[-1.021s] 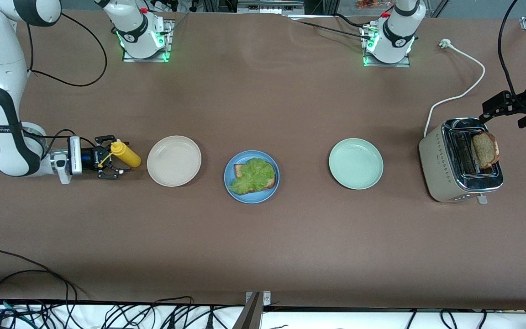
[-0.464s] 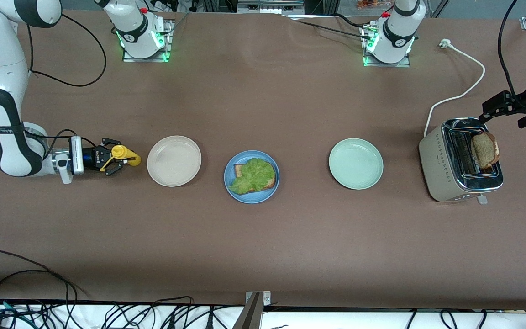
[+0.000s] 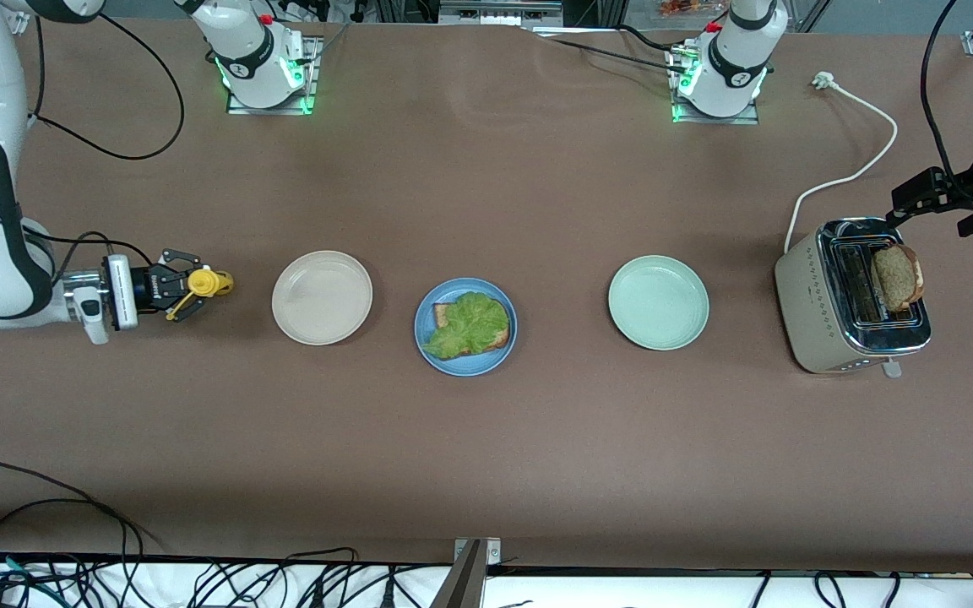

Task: Make sandwich in blue plate with both arms
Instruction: 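Lift the yellow bottle and tilt it over the blue plate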

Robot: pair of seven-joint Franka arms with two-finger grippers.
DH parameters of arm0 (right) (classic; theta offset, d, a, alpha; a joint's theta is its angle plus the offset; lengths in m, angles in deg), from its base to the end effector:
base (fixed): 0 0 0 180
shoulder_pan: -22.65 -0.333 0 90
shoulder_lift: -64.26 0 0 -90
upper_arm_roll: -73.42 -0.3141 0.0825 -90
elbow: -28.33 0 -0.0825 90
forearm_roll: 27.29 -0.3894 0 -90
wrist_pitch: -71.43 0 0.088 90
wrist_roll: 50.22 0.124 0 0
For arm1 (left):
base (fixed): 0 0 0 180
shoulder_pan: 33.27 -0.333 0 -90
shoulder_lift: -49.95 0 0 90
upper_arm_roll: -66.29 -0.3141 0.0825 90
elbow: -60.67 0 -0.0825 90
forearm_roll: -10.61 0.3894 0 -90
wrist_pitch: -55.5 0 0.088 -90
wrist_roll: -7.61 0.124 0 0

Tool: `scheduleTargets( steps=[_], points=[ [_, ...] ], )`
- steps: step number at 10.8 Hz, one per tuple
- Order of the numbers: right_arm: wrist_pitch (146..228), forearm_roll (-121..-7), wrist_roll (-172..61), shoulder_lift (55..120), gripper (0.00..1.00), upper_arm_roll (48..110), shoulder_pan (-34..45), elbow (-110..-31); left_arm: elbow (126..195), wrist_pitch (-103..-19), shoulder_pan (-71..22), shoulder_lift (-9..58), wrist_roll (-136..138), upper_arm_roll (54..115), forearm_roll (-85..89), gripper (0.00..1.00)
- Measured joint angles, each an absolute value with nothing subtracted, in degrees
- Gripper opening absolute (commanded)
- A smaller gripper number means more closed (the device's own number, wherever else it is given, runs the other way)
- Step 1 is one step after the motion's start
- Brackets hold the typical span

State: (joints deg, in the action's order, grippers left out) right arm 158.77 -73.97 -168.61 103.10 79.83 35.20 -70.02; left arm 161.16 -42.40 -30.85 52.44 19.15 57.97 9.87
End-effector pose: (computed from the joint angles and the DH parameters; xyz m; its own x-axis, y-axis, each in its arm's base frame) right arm 0.5761 -0.0962 0.1720 0.3417 0.5649 0.7511 0.8911 0.0593 -0.4500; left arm 0.5508 0.0568 0.5535 0.9953 -0.0966 0.0016 -0.0966 -0.9951 0.0191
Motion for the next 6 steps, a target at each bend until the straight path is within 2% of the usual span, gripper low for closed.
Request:
scheduleTargets(
  steps=[3, 6],
  points=[
    [162.9, -69.8, -153.2, 97.1, 0.04, 79.6, 30.8, -69.0, 161.2, -42.4, -30.8, 52.5, 19.1, 58.0, 9.9, 1.0],
    [166.1, -58.4, -136.8, 95.1, 0.04, 79.4, 23.6, -63.8, 161.2, -42.4, -30.7, 52.5, 19.1, 58.0, 9.9, 1.0]
  ],
)
